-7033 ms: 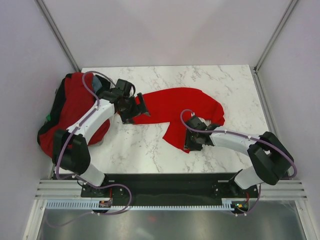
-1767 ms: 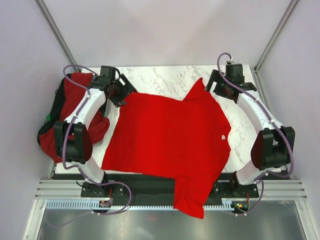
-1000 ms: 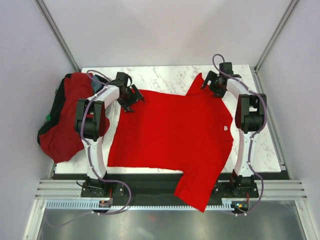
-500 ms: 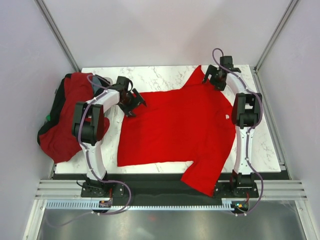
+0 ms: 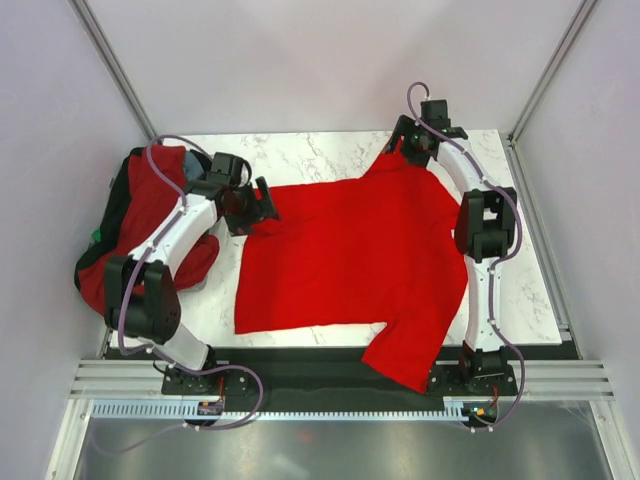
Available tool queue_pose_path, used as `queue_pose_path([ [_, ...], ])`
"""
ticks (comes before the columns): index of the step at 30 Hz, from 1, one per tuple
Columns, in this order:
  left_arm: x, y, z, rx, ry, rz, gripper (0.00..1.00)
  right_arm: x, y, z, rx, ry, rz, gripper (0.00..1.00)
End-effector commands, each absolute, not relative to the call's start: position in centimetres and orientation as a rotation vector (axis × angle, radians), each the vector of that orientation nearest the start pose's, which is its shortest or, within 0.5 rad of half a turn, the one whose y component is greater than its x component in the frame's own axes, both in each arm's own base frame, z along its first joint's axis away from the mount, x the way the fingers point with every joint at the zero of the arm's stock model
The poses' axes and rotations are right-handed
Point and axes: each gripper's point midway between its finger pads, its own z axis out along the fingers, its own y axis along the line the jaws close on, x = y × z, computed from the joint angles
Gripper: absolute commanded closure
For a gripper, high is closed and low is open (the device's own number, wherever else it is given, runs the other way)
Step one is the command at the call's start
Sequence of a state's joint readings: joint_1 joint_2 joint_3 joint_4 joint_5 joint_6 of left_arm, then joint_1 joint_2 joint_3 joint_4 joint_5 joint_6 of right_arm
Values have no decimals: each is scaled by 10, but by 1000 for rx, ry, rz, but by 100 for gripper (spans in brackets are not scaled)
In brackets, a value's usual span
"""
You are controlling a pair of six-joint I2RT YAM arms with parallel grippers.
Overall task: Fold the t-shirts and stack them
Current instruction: Flatten the tshirt out
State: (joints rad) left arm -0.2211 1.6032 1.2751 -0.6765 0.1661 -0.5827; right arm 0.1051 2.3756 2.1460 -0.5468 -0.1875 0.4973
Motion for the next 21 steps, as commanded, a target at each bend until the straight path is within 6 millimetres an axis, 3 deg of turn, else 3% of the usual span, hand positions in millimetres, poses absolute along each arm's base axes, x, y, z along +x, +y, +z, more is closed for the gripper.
queue_pose_path([
  [1,338,-110,138,-266,2607,-362,13,627,123,108,391,2290,528,19],
  [8,288,-94,140,-236,2569,-334,14,646,119,94,355,2264,457,23],
  [15,256,-74,172,-204,2430,-279,13,648,112,65,360,2296,391,24],
  [21,231,-61,193,-185,2455,-218,13,650,107,59,366,2291,361,25],
])
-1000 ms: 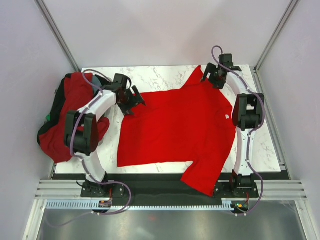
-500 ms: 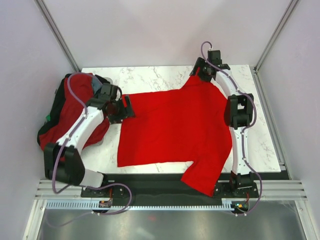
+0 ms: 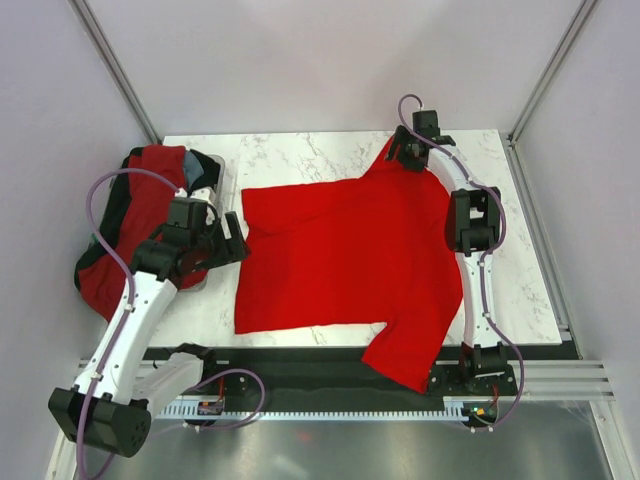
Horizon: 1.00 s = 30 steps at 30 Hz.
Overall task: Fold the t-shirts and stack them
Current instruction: Flatten the tshirt out
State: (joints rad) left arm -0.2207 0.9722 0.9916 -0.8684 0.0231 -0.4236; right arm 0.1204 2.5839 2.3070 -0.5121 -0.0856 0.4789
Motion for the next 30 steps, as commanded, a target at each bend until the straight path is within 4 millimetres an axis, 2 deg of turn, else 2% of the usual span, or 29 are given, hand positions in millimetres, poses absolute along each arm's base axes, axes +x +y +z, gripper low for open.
queue_pose_path([
  [1,227,-58,195,-196,2456,-200,13,651,107,59,367,2287,365,25],
  [3,219,-59,196,-187,2473,-215,13,651,108,55,368,2292,372,27],
  [4,218,-60,204,-183,2461,-228,14,651,109,54,367,2292,378,28],
  [6,208,-57,210,-185,2481,-216,14,650,111,50,368,2300,384,34],
  [8,203,-54,222,-189,2471,-203,13,649,112,46,367,2307,388,42],
  [9,201,-54,223,-187,2482,-204,13,649,112,46,368,2307,390,52],
  [10,200,-54,230,-186,2480,-198,13,649,111,45,368,2309,393,57],
  [12,197,-55,231,-174,2484,-192,14,647,113,45,363,2312,398,70],
  [14,196,-52,221,-179,2484,-172,12,648,114,50,372,2303,408,79],
  [15,196,-52,222,-178,2458,-181,12,648,117,55,372,2294,423,80],
  [17,194,-54,217,-177,2462,-195,12,654,129,67,385,2253,480,80],
  [18,194,-54,217,-175,2458,-198,12,660,139,80,376,2219,537,81],
  [20,195,-54,216,-175,2455,-197,12,671,166,97,346,2138,672,81],
  [21,195,-54,216,-178,2454,-196,12,674,182,106,385,2096,775,81],
  [22,197,-54,214,-180,2453,-197,12,680,209,131,307,1991,921,79],
  [24,198,-55,211,-193,2458,-200,12,680,242,150,308,1878,1121,63],
  [25,199,-56,207,-202,2469,-206,12,678,266,177,209,1774,1207,41],
  [26,201,-58,205,-214,2471,-215,12,680,273,166,202,1781,1213,2],
  [27,202,-60,204,-223,2477,-225,12,682,277,188,171,1747,1210,2],
  [28,202,-62,200,-227,2489,-241,12,681,276,183,185,1774,1205,2],
  [29,206,-66,198,-240,2493,-259,12,678,272,202,182,1755,1201,2],
  [30,206,-69,191,-245,2507,-276,12,673,264,180,223,1812,1180,2],
])
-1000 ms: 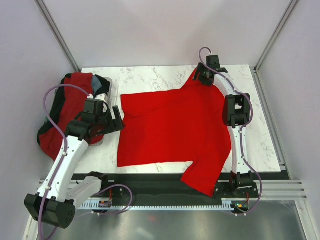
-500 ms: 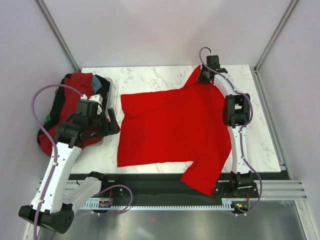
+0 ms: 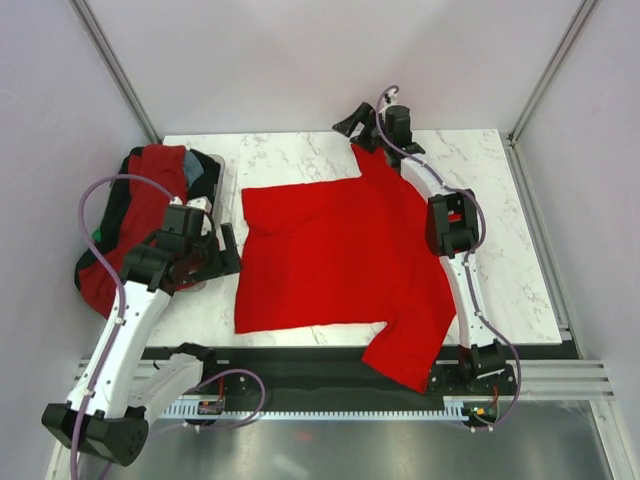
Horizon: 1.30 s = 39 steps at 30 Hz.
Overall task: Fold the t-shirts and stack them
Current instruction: Flatten the tshirt out
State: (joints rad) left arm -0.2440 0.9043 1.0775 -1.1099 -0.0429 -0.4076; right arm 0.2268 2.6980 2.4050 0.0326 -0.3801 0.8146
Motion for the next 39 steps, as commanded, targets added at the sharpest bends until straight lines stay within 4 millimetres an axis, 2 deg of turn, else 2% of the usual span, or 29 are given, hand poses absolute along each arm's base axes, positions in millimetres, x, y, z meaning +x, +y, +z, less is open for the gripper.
queue_pose_path([
  [1,209,-70,188,-255,2507,-280,12,672,251,180,232,1823,1141,2],
  [2,215,-77,185,-262,2502,-321,12,664,237,215,227,1782,1099,2],
  [3,216,-79,177,-273,2516,-329,12,651,224,181,281,1871,1051,2],
  [4,219,-83,176,-280,2520,-352,12,645,205,180,309,1887,1004,2],
  [5,222,-86,174,-304,2520,-370,13,631,191,214,283,1854,952,2],
  [6,232,-91,171,-308,2521,-385,13,613,173,175,366,1960,857,2],
  [7,238,-95,170,-313,2521,-408,13,602,160,173,378,1988,800,2],
  [8,245,-99,169,-339,2518,-428,14,588,151,192,334,1981,732,2],
  [9,257,-104,164,-351,2518,-444,14,565,138,158,382,2103,635,2],
  [11,273,-115,160,-372,2524,-487,15,540,124,156,388,2161,541,2],
  [12,279,-120,157,-372,2532,-500,15,519,114,131,401,2257,468,2],
  [14,305,-130,144,-378,2570,-491,16,504,98,119,419,2304,355,2],
  [15,322,-136,151,-367,2556,-491,16,492,94,105,412,2351,317,2],
  [17,348,-139,124,-376,2619,-426,18,485,92,92,410,2384,312,2],
  [18,360,-138,121,-378,2622,-401,21,482,92,85,411,2403,318,2],
  [19,380,-137,133,-385,2585,-391,25,481,91,80,412,2418,326,2],
  [20,392,-134,115,-421,2620,-370,25,480,95,70,407,2444,347,2],
  [22,416,-137,117,-437,2598,-385,25,483,94,63,414,2454,351,2],
  [23,425,-138,97,-444,2638,-364,25,484,94,53,414,2476,345,2],
  [24,439,-139,98,-447,2626,-370,25,489,93,53,420,2470,345,2],
  [25,445,-142,90,-445,2641,-379,25,492,90,50,437,2472,347,2],
  [26,449,-143,66,-458,2687,-367,25,493,89,36,448,2497,346,2],
  [28,466,-148,62,-463,2679,-386,25,502,81,25,487,2507,332,2],
  [33,500,-151,25,-496,2710,-391,25,526,64,6,560,2510,316,2],
  [35,511,-150,19,-517,2708,-407,25,540,63,-2,561,2510,315,2],
  [36,527,-150,26,-514,2673,-424,25,542,63,-7,560,2522,313,2],
  [37,529,-150,13,-529,2700,-428,25,544,64,-20,564,2544,313,2],
  [38,536,-147,9,-540,2697,-438,25,556,64,-14,556,2518,323,2],
  [39,552,-150,23,-525,2653,-474,24,561,66,-13,554,2515,329,2],
])
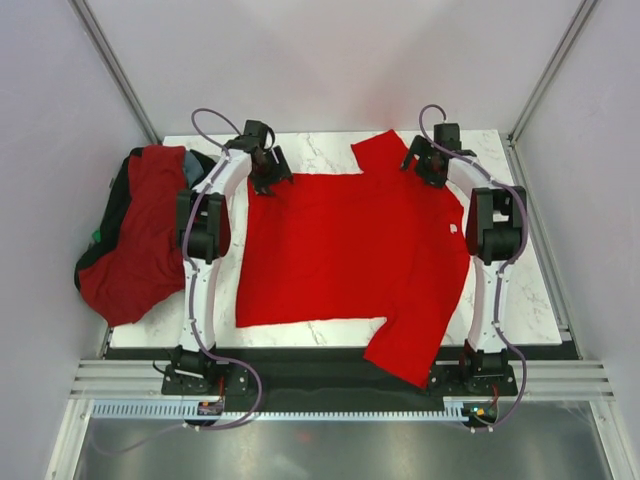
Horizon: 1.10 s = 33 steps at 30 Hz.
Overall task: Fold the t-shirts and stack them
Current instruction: Flatten the tshirt out
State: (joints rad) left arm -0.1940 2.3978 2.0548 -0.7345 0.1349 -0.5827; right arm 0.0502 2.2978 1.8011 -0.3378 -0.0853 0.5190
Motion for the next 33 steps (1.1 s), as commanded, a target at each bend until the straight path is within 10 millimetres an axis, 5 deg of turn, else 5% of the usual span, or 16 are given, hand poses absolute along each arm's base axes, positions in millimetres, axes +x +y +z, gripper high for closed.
queue_pose_path([
  [1,555,-149,11,-529,2667,-469,21,564,66,-24,558,2526,328,2],
  [7,590,-143,24,-587,2577,-561,19,618,73,-4,517,2428,379,2],
  [8,595,-140,29,-593,2559,-578,19,633,74,15,508,2377,393,2],
  [14,600,-146,154,-449,2365,-678,10,641,77,102,484,2256,443,2],
  [16,577,-144,200,-421,2325,-675,9,636,79,154,453,2183,467,2],
  [18,541,-138,234,-416,2310,-654,9,623,76,174,470,2166,465,2],
  [19,526,-136,239,-417,2317,-645,9,612,75,212,460,2116,467,2],
  [21,482,-131,218,-429,2404,-584,9,584,73,214,451,2159,418,2],
  [22,456,-126,247,-399,2356,-565,9,565,66,249,453,2108,366,2],
  [23,425,-127,214,-409,2451,-525,9,540,64,228,468,2185,319,2],
  [25,377,-120,226,-397,2441,-470,9,497,64,256,466,2155,267,2],
  [26,348,-121,197,-387,2516,-397,9,467,71,222,459,2252,249,2],
  [28,299,-131,201,-347,2531,-386,9,421,86,235,431,2248,339,2],
  [29,274,-126,178,-350,2589,-326,9,391,90,200,425,2347,345,2],
  [31,245,-121,164,-414,2614,-270,12,349,111,203,398,2356,453,2],
  [33,210,-116,145,-434,2634,-268,14,307,126,170,383,2433,477,2],
])
